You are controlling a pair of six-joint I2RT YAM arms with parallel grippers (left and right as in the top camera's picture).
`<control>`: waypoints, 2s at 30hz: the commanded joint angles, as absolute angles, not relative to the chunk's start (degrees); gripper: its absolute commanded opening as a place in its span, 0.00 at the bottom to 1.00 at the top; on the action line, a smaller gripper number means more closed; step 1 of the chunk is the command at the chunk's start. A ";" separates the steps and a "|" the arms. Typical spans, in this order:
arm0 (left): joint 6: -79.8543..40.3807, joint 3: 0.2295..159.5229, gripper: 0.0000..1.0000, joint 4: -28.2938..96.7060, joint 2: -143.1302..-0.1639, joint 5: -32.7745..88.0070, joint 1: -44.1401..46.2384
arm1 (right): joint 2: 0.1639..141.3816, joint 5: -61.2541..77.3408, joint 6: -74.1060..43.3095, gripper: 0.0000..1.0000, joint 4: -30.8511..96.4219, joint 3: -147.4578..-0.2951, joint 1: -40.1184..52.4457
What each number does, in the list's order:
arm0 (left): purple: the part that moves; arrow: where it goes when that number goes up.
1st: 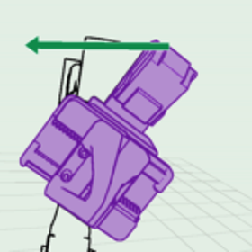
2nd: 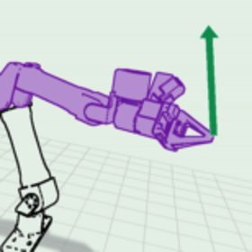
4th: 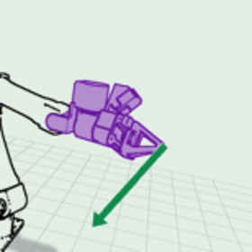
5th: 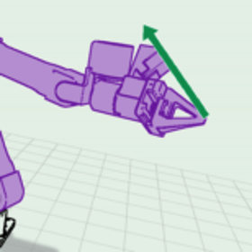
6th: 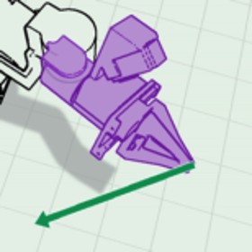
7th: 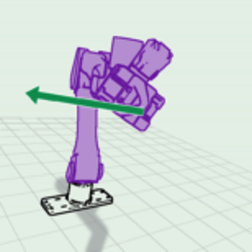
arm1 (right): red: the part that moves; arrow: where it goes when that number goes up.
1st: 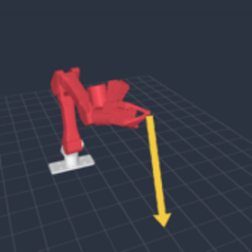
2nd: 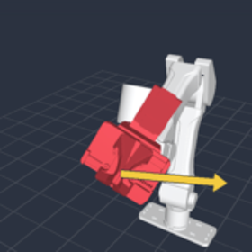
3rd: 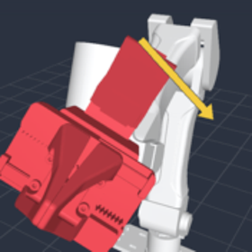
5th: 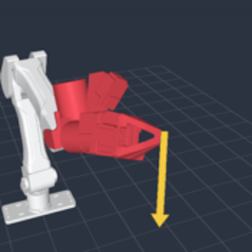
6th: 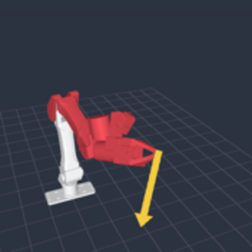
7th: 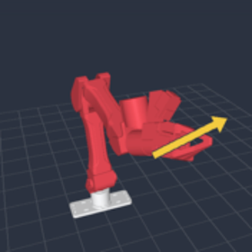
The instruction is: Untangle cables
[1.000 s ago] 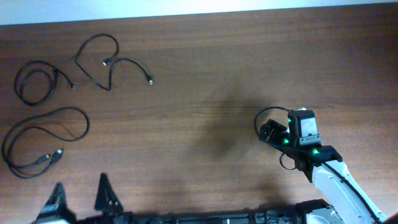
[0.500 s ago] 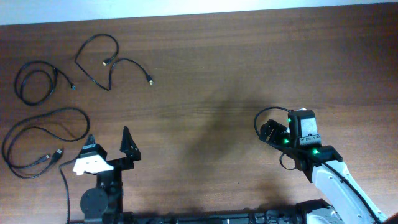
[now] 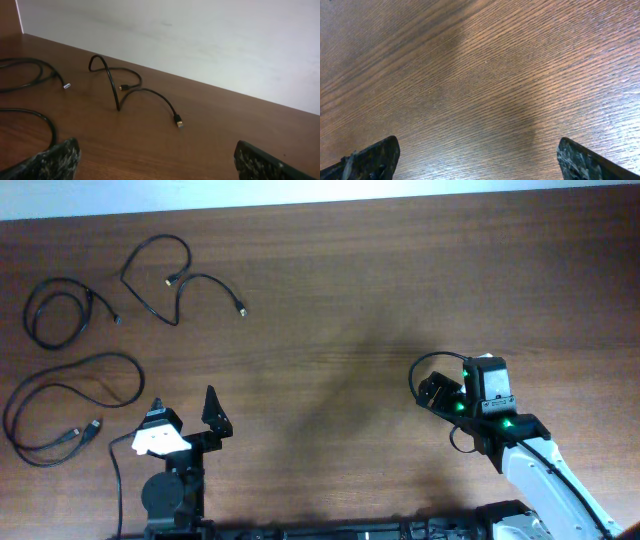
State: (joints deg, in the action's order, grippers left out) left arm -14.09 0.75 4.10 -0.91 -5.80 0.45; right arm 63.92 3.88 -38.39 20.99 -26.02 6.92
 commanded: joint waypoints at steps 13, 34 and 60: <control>10.39 0.54 0.99 4.75 -1.17 1.13 0.25 | 63.81 3.16 -38.00 0.99 20.82 -26.15 7.07; 10.33 0.54 0.99 4.69 -0.30 1.13 0.25 | 63.81 3.16 -38.00 0.99 20.82 -26.15 7.07; 5.65 0.54 0.99 4.69 -0.30 1.13 0.25 | 63.81 3.16 -38.00 0.99 20.80 -26.15 7.07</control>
